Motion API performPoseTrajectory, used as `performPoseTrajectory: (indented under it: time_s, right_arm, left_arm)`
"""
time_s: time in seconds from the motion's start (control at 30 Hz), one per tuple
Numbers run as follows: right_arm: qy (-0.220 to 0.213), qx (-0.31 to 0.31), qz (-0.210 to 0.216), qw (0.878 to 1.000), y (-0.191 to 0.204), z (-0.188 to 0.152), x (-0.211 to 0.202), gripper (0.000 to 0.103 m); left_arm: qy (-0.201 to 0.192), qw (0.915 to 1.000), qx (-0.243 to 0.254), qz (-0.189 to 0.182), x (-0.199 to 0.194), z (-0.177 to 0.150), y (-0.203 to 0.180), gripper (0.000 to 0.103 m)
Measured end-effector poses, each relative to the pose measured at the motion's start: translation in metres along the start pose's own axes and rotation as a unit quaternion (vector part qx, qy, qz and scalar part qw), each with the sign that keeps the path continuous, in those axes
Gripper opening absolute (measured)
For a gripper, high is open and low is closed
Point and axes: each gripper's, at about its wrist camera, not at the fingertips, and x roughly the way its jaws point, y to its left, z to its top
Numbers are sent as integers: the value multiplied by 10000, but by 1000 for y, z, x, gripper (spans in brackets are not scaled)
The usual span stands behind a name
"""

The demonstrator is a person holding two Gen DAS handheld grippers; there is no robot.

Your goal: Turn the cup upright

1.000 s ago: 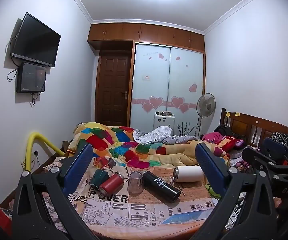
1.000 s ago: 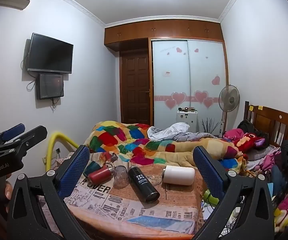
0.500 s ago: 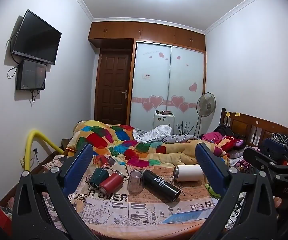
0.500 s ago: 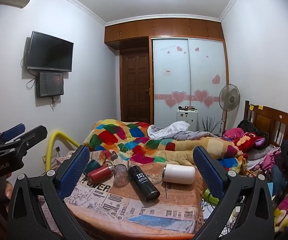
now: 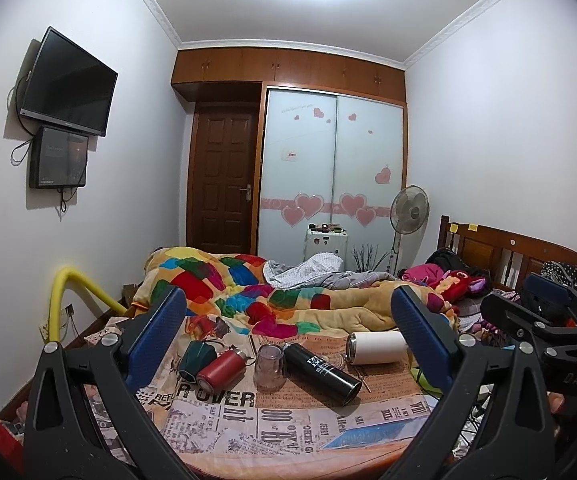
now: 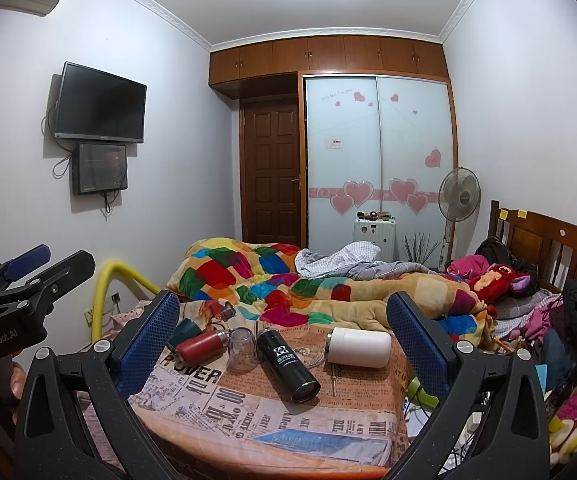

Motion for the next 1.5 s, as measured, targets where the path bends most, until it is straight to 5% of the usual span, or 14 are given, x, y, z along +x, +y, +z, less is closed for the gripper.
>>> performPoseTrajectory:
  time_s: [1.5]
  right_arm:
    - [77,-8,-4,10000,4,-5,12,103]
  left_arm:
    - [38,10000,-42,33,1,1,-4,103]
